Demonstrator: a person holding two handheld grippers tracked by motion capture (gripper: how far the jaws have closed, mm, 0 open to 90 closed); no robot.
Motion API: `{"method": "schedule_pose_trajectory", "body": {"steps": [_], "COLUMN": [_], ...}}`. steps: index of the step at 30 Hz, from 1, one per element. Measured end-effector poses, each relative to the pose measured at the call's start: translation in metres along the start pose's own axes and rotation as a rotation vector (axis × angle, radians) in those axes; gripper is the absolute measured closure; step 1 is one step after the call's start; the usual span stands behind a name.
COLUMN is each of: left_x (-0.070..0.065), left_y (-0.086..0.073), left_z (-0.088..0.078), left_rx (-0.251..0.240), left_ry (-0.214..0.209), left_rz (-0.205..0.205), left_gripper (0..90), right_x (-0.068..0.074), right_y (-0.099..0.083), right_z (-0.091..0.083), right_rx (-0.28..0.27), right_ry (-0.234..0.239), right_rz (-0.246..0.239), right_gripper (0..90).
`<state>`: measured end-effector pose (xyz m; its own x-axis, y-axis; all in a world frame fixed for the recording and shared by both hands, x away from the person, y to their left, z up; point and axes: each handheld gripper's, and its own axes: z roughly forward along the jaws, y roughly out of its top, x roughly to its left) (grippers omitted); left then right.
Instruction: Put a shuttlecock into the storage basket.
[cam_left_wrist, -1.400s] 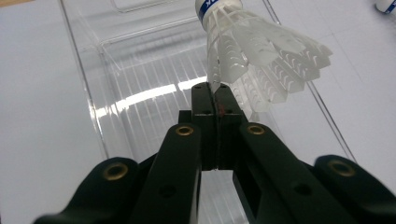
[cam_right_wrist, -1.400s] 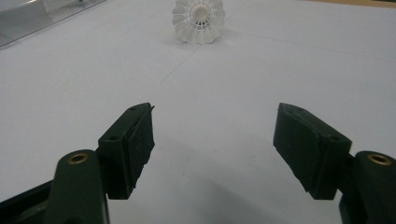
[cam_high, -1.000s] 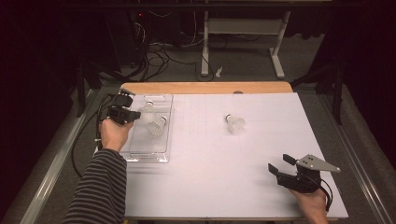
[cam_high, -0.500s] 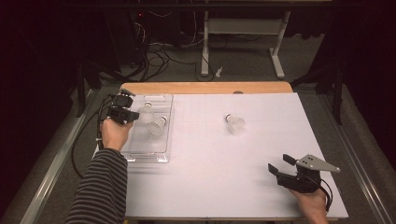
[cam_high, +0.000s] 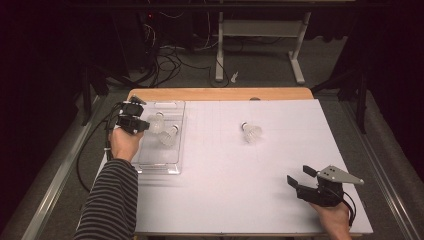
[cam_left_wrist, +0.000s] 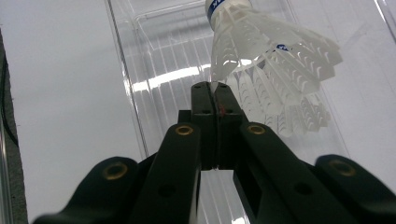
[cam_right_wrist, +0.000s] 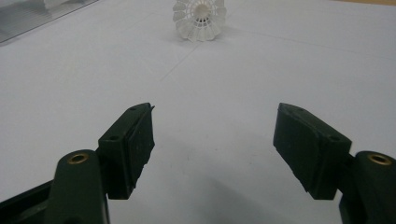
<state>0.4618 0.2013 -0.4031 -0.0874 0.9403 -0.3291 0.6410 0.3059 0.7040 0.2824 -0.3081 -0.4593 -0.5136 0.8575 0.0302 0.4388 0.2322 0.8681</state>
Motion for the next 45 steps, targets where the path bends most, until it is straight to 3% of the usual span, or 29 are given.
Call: {"method": "schedule_pose_trajectory", "body": {"steps": [7,17,24,33,45], "left_x": [0.0,-0.006,-0.013,-0.021,-0.025], "left_y": [-0.001,-0.004,-0.006,-0.015,-0.025], "left_z": [0.003,-0.006,-0.019,-0.03,-0.041], "left_rx": [0.004,-0.013,-0.032,-0.028,-0.047], "left_ry": [-0.001,-0.011,-0.043,-0.071,-0.094], "left_rz": [0.004,0.047,0.058,0.082,0.083], "left_gripper": [88.1,66.8,56.9,51.7,46.8], "right_x": [0.0,0.0,0.0,0.0,0.001], "right_y": [0.0,0.0,0.0,0.0,0.0], "right_z": [0.0,0.0,-0.001,-0.001,-0.001], "right_rx": [-0.001,-0.003,-0.004,-0.006,-0.008], "right_ry": [0.0,-0.002,-0.003,-0.004,-0.003], "right_rz": [0.001,-0.002,0.0,-0.002,-0.008], "right_gripper": [29.6,29.6,29.7,29.7,29.7]}}
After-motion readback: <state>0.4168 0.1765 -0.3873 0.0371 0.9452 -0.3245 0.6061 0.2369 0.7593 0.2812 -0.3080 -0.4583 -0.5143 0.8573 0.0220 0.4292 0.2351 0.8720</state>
